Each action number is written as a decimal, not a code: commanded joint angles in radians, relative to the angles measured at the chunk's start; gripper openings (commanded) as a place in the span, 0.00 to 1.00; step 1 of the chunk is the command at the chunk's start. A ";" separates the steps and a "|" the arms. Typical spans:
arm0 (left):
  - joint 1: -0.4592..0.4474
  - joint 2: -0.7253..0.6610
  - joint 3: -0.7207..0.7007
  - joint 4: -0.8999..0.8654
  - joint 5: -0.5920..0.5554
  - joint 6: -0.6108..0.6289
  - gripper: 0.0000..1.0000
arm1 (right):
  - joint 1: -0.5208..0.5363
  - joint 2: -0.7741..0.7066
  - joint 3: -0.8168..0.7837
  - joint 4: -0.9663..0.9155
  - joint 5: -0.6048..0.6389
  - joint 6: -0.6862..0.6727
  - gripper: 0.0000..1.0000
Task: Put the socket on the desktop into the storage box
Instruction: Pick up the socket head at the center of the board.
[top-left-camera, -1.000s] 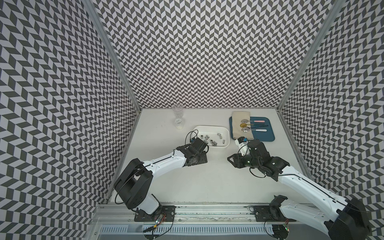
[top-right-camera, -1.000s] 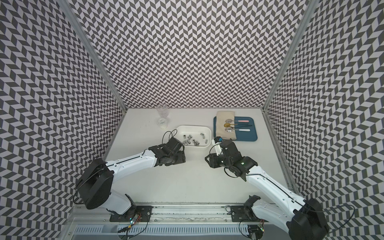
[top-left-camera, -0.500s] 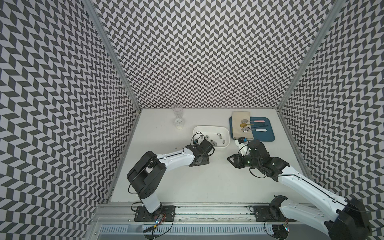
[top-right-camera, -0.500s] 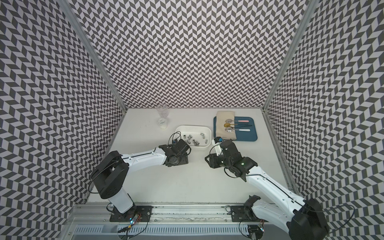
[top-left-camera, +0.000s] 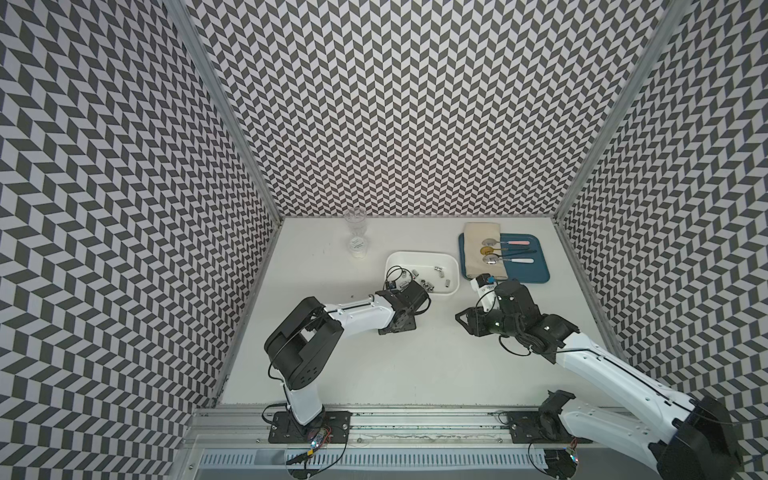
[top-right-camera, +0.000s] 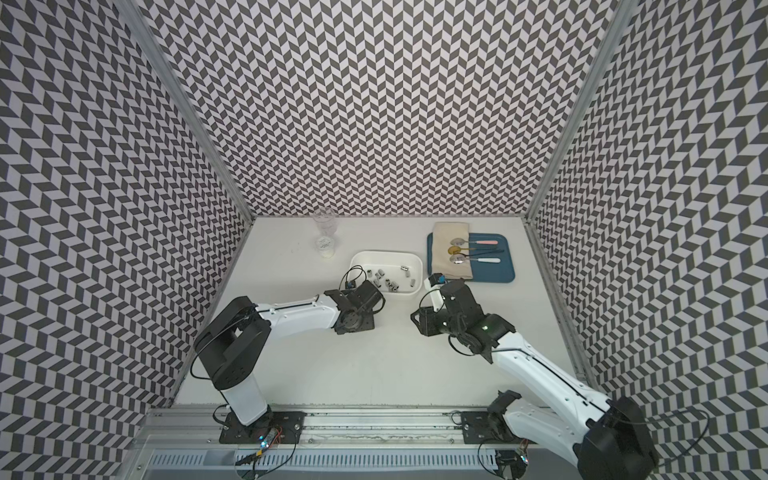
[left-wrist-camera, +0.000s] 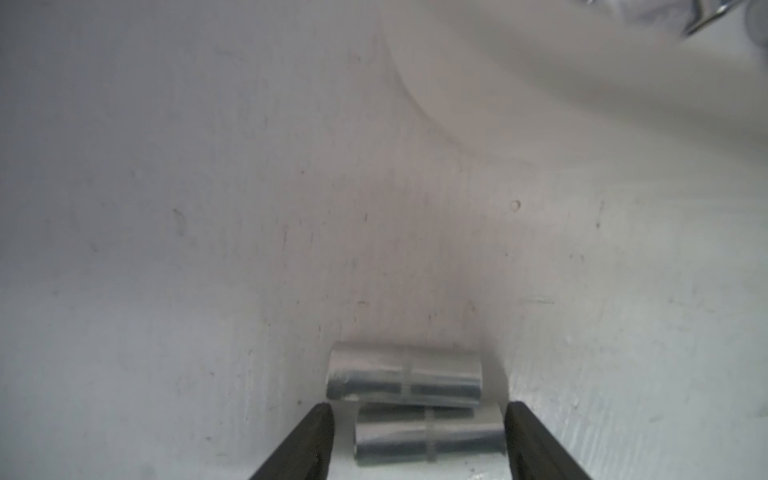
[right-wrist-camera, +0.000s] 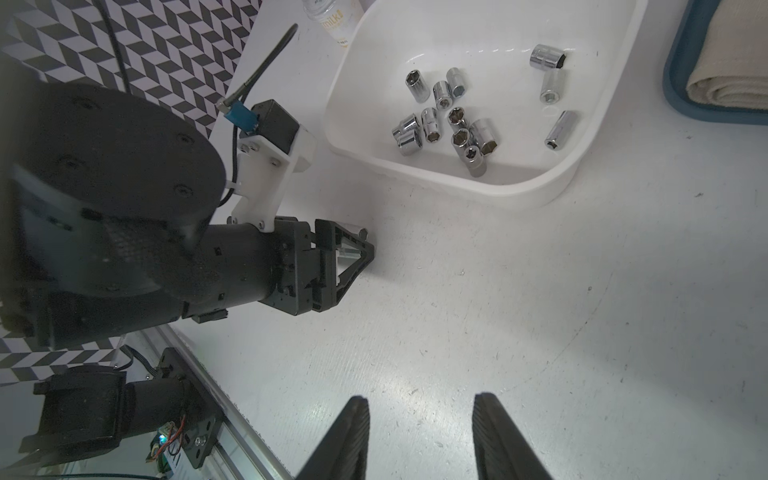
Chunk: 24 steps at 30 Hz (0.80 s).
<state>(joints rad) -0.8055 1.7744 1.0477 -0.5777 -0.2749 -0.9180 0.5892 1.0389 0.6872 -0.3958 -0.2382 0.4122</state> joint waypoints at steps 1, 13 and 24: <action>-0.010 0.019 0.019 -0.004 -0.009 -0.006 0.64 | 0.003 -0.007 0.005 0.035 0.016 -0.005 0.45; -0.035 -0.001 0.008 -0.016 -0.007 -0.008 0.47 | 0.004 -0.002 -0.006 0.044 0.017 0.002 0.44; -0.042 -0.125 0.022 -0.036 0.009 0.026 0.43 | 0.004 -0.022 -0.004 0.030 -0.009 0.008 0.45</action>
<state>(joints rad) -0.8383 1.7111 1.0481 -0.5999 -0.2707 -0.9100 0.5892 1.0389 0.6872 -0.3958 -0.2379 0.4129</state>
